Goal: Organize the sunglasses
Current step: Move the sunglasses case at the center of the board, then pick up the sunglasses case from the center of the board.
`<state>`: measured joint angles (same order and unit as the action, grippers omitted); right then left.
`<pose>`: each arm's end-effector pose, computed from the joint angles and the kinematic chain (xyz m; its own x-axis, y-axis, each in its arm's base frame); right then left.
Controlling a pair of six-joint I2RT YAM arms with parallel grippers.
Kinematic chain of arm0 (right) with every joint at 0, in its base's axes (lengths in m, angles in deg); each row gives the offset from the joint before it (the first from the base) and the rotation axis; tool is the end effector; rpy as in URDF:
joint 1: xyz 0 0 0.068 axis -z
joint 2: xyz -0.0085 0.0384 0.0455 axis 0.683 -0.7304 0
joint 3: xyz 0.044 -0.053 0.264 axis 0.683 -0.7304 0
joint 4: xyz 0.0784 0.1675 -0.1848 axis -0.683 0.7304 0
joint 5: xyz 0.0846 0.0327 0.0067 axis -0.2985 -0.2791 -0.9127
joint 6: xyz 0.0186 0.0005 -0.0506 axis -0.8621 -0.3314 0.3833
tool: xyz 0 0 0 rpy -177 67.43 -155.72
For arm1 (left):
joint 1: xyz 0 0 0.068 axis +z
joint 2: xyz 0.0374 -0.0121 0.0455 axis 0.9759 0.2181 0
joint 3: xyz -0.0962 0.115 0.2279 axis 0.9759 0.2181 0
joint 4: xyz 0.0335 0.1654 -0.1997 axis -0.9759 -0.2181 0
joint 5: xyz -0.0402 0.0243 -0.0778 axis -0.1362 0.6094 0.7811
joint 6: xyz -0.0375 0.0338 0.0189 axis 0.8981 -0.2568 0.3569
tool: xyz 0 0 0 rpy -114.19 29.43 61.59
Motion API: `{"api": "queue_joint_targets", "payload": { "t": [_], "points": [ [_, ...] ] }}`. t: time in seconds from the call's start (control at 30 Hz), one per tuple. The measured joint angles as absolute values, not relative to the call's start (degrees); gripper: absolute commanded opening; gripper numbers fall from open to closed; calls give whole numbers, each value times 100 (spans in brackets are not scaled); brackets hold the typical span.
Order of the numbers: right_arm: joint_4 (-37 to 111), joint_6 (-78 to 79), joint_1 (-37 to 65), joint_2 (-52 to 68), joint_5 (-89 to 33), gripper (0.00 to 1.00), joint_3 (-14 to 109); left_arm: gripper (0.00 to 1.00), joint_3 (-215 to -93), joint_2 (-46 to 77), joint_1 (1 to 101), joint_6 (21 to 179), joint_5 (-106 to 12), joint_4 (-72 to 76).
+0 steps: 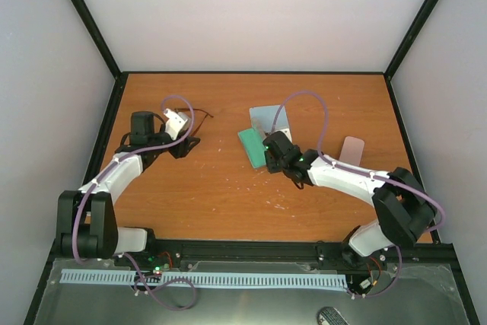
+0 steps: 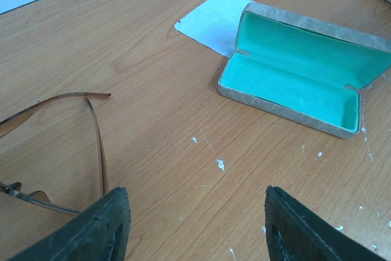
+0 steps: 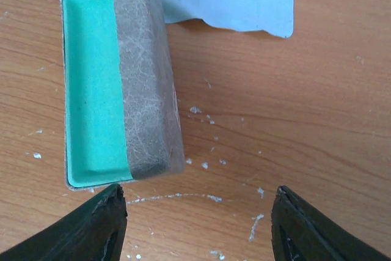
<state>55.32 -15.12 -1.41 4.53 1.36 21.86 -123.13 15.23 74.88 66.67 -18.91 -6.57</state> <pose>0.2200 0.1977 0.2015 -0.7162 -0.2008 -0.6683 -0.2350 0.9712 -0.0400 0.2661 -0.0329 0.2171 -0.4155 0.3183 -0.8521 0.6914 0.7192 -0.0685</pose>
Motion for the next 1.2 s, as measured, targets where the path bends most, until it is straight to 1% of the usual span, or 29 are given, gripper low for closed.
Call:
{"api": "queue_joint_targets", "payload": {
  "t": [0.17,0.33,0.47,0.57,0.63,0.7,0.87,0.93,1.1,1.2],
  "points": [
    [5460,-1794,-102,354,40,66,2138,60,-12311,1571,7501,6694,-1871,-607],
    [5281,-1908,51,166,-199,66,2138,60,-12298,1571,7519,6696,-1865,-589],
    [5176,-1951,141,-54,-336,56,2144,60,-12263,1571,7538,6698,-1856,-583],
    [5095,-1962,180,-258,-422,54,2173,60,-12263,1571,7549,6698,-1852,-574],
    [5058,-1967,204,-398,-463,51,2218,60,-12259,1571,7551,6698,-1852,-563],
    [5021,-1940,222,-509,-472,45,2273,60,-12259,1571,7556,6698,-1852,-561],
    [4918,-1825,244,-594,-452,26,2334,60,-12256,1571,7582,6698,-1852,-554],
    [4865,-1742,257,-594,-430,23,2356,60,-12246,1571,7591,6698,-1852,-541],
    [4737,-1431,276,-594,-367,17,2369,60,-12215,1571,7610,6698,-1856,-513],
    [4658,-1167,322,-583,-341,11,2369,60,-12208,1571,7610,6698,-1858,-493]
  ]
}}
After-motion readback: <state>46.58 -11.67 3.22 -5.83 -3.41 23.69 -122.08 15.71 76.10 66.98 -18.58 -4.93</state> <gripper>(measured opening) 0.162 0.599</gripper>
